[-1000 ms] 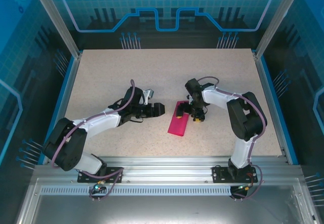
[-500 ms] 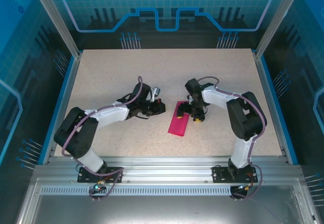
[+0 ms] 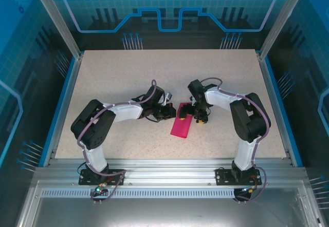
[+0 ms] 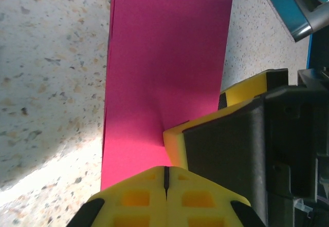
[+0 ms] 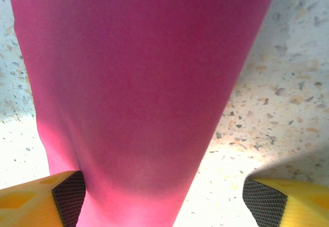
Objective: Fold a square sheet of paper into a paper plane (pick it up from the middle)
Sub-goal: Hold the square sheet of paper at the center of the table.
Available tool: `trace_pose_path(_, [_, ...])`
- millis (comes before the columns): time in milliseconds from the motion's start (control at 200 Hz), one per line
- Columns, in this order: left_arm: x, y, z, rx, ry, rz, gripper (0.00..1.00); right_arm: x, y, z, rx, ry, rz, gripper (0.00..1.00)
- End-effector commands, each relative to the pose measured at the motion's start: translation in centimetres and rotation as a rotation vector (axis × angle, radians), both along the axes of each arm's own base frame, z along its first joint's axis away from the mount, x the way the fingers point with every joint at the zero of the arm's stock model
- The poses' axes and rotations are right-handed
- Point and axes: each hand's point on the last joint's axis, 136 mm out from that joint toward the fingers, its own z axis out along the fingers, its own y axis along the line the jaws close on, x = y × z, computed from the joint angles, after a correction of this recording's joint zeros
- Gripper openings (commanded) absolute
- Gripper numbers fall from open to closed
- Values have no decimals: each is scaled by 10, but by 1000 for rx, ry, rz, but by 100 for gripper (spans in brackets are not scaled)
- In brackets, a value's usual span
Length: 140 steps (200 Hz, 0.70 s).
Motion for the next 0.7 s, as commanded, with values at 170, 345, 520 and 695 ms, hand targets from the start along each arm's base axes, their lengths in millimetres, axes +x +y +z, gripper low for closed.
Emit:
trace_pose_path(170, [-5, -14, -10, -8, 62, -28, 0, -20, -12, -64, -59, 86, 28, 88])
trace_pose_path(345, [-7, -17, -20, 16, 85, -34, 0, -22, -10, -67, -57, 95, 30, 88])
trace_pose_path(520, [-8, -17, -29, 41, 95, -28, 0, -23, -9, -69, -56, 96, 35, 88])
trace_pose_path(695, [-10, -11, -37, 76, 102, -14, 0, -23, -9, -69, -58, 95, 35, 88])
